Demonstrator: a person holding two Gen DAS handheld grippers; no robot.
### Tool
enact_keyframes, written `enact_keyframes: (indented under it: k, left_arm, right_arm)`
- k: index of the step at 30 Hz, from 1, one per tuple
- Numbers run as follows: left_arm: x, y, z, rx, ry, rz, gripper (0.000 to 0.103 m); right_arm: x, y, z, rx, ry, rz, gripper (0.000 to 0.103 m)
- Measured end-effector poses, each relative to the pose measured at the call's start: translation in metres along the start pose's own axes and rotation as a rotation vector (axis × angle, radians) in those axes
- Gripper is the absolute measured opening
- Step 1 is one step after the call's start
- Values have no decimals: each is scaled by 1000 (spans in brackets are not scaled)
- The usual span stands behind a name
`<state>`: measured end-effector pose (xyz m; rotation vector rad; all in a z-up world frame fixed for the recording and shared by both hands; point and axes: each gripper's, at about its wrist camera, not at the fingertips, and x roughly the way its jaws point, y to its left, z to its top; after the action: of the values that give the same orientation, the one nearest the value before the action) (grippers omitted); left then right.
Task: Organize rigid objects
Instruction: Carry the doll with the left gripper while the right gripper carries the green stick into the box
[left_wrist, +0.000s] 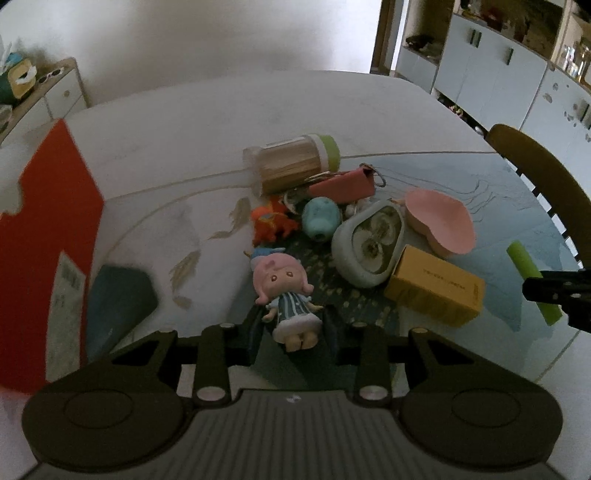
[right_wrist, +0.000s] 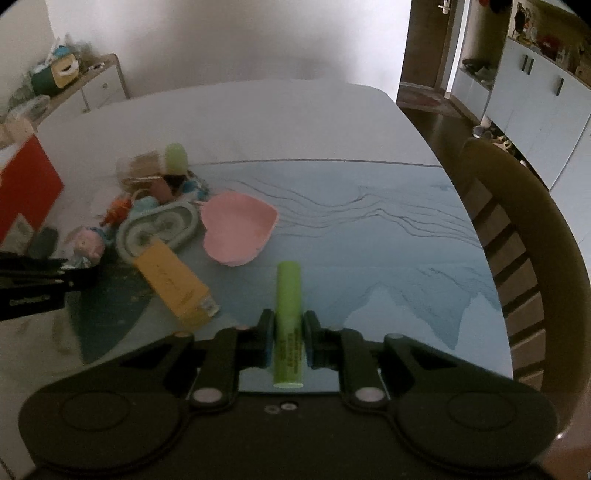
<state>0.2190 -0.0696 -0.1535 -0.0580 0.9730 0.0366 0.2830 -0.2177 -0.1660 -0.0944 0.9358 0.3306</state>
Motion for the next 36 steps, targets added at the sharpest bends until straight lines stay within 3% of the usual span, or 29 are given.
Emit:
enact_keyframes:
  k: [9, 22, 36]
  left_arm:
    - [-34, 20, -9, -33, -14, -20, 34]
    - [-107, 50, -3, -13, -116, -77, 34]
    - [-150, 119, 14, -34, -192, -54, 34]
  right_arm:
    - [-40, 23, 0, 14, -25, 90, 16]
    - [-85, 86, 25, -4, -85, 189, 16]
    - [-96, 166, 52, -46, -127, 226, 16]
